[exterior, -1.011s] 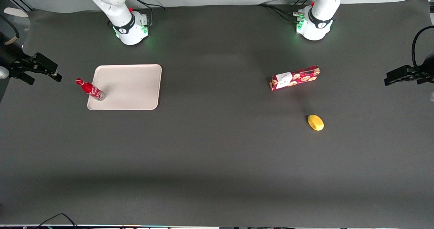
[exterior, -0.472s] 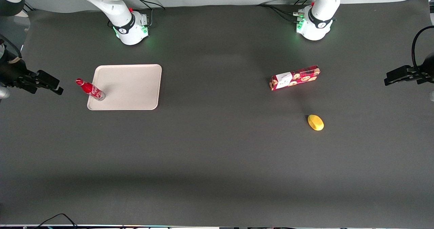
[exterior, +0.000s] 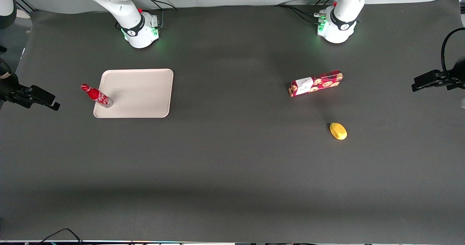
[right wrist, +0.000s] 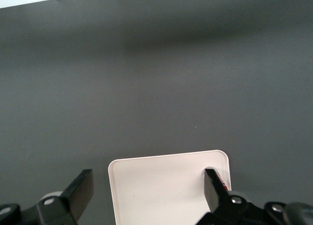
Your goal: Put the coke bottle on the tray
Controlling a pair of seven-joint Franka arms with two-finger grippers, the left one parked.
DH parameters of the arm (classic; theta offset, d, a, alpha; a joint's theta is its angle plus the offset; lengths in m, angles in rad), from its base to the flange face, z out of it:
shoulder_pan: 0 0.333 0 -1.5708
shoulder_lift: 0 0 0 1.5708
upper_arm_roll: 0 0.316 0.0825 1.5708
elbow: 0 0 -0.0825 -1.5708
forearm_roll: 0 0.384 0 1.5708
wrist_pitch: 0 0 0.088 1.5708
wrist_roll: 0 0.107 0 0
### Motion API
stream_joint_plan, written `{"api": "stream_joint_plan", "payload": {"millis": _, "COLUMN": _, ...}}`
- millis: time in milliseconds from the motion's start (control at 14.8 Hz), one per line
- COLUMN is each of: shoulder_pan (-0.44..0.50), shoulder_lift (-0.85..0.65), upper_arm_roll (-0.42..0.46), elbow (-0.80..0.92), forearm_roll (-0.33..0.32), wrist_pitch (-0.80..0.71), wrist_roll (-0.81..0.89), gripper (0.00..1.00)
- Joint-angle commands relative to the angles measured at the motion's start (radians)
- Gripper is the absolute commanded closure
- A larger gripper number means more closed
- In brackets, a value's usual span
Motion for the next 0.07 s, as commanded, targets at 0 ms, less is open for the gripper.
{"api": "stream_joint_plan", "payload": {"millis": 0, "shoulder_pan": 0.023, "shoulder_lift": 0.008, "upper_arm_roll": -0.015, "elbow": 0.024, "forearm_roll": -0.017, "wrist_pitch": -0.009, "wrist_roll": 0.023, "gripper": 0.00}}
